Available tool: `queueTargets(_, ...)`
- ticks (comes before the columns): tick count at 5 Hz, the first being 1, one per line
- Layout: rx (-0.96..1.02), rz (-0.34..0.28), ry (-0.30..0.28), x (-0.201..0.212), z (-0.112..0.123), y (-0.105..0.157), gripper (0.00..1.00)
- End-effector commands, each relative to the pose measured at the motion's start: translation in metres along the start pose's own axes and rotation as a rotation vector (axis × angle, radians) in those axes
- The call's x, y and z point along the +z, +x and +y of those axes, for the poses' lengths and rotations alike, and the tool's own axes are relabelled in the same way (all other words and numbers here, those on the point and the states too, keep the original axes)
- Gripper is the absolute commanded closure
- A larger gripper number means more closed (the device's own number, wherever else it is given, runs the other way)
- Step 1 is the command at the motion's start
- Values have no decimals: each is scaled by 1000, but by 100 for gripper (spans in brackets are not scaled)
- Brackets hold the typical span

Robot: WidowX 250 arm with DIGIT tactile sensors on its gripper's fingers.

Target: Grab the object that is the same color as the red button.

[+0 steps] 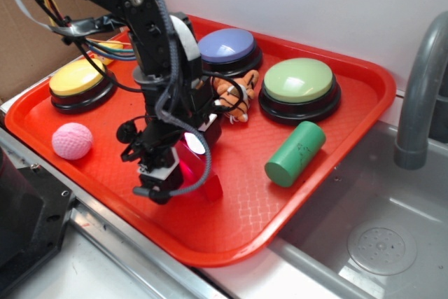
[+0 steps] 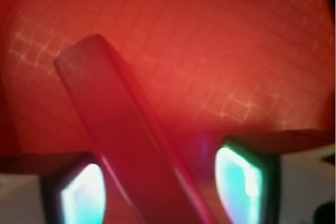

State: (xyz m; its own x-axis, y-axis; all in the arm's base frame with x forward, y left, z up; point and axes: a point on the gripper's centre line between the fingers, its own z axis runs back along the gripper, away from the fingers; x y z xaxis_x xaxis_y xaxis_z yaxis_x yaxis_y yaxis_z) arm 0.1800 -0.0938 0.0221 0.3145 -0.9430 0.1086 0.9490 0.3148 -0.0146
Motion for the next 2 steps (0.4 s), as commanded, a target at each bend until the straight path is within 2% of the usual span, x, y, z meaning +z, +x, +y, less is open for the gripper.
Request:
queueTargets(1, -42, -34, 35, 7, -6, 7, 100)
queueTargets(2, 58, -42, 98, 22, -9, 10, 100)
